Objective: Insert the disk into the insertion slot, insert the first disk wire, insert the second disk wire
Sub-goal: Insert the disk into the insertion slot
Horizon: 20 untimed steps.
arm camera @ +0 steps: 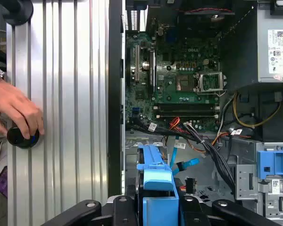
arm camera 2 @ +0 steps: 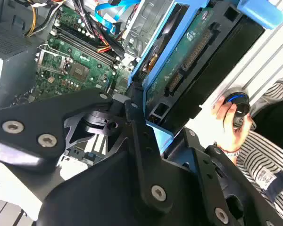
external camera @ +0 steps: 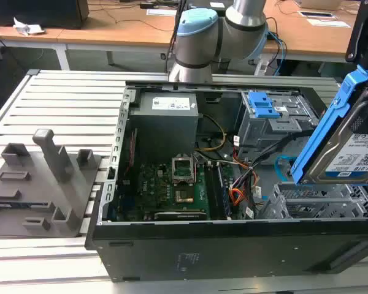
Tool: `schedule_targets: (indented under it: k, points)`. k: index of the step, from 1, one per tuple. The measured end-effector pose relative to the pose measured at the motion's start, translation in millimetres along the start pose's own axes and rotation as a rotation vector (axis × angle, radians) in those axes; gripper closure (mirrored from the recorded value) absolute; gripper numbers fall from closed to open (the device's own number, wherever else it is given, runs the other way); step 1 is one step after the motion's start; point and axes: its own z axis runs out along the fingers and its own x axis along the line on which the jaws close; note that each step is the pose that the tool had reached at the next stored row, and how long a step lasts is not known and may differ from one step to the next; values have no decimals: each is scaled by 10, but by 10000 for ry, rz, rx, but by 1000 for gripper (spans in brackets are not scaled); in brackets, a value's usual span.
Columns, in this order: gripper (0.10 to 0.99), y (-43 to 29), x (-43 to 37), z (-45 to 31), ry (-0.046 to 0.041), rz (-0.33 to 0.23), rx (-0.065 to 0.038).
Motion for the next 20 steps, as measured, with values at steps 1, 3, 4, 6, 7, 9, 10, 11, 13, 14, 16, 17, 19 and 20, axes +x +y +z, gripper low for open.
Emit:
schedule_targets:
  k: [1, 3, 4, 6, 7, 9, 10, 11, 13, 14, 16, 17, 19, 20]
  points:
    - [718, -33, -2, -1, 1, 0, -3]
    - [718, -82, -8, 24, 1, 2, -11]
    - [718, -83, -8, 31, 0, 2, -11]
    - [718, -86, -8, 41, 1, 0, -11]
    - [718, -87, -9, 48, 0, 0, -11]
    - [718, -88, -8, 59, 1, 0, -12]
    - [718, -89, -8, 68, 0, 0, -12]
    - [718, -89, -9, 74, 1, 0, -11]
    - [718, -90, -9, 90, 1, 0, -11]
    - [718, -91, -9, 112, 1, 0, -12]
    - [718, -92, -9, 133, 0, 0, -12]
    - [718, -92, -9, 138, 0, 0, -11]
    - [718, -92, -9, 147, 0, 0, -12]
    - [718, -93, -9, 153, 1, 0, -11]
